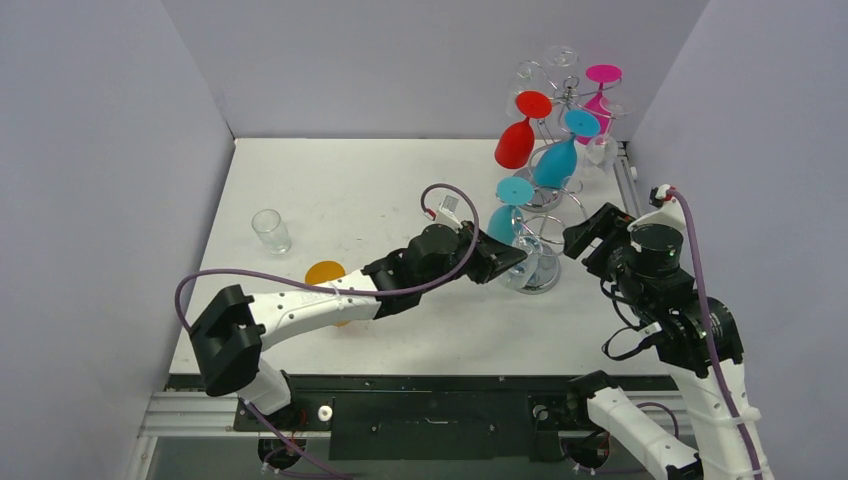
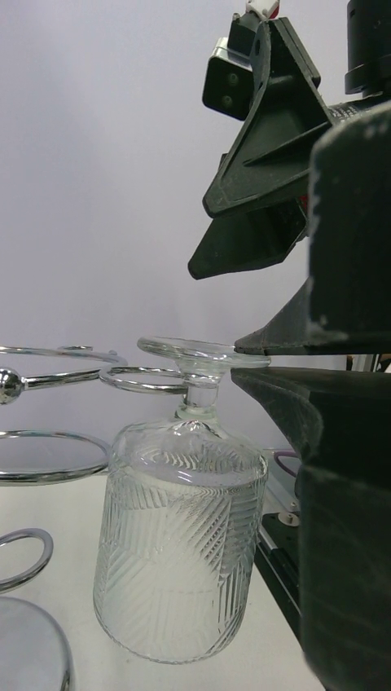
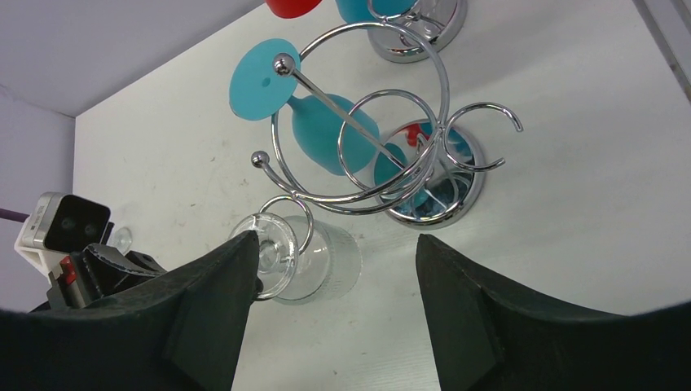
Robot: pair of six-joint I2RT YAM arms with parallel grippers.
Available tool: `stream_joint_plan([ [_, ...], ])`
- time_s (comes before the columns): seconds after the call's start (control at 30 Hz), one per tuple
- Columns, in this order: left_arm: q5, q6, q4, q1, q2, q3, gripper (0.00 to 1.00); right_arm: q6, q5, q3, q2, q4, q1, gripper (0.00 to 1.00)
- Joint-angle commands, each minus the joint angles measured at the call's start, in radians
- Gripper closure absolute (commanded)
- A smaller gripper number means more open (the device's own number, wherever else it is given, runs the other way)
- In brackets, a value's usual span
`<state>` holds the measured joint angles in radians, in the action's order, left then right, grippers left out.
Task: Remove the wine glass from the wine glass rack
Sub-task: Pick up the wine glass from the wine rack, then place the wine glass at the center of the board.
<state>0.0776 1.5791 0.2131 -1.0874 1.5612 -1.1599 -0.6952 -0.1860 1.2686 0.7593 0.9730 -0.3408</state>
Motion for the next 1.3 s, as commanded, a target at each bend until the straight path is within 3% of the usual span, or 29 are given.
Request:
stream_joint_plan([
  [0.0,-0.048,-0.013,0.091,0.000,-0.068,-0.002,1.00,0.012,0.018,-0.015,0.011,-0.051,0.004,0.34],
  [0.23,-0.057,-0.022,0.073,0.000,-0.093,0.007,1.00,0.010,0.063,-0.035,0.018,-0.073,0.004,0.34],
  [0.5,-0.067,-0.029,0.064,0.001,-0.132,0.044,1.00,-0.001,0.214,-0.070,0.044,-0.123,0.003,0.34],
  [0.73,-0.065,-0.038,0.047,0.009,-0.193,0.084,1.00,-0.038,0.335,-0.118,0.044,-0.176,0.003,0.42],
  [1.1,-0.104,-0.048,0.056,0.026,-0.267,0.163,1.00,-0.204,0.521,-0.294,-0.020,-0.357,-0.013,0.45],
  [1.27,-0.111,-0.053,0.075,0.034,-0.308,0.192,1.00,-0.286,0.558,-0.338,-0.028,-0.436,-0.040,0.52],
])
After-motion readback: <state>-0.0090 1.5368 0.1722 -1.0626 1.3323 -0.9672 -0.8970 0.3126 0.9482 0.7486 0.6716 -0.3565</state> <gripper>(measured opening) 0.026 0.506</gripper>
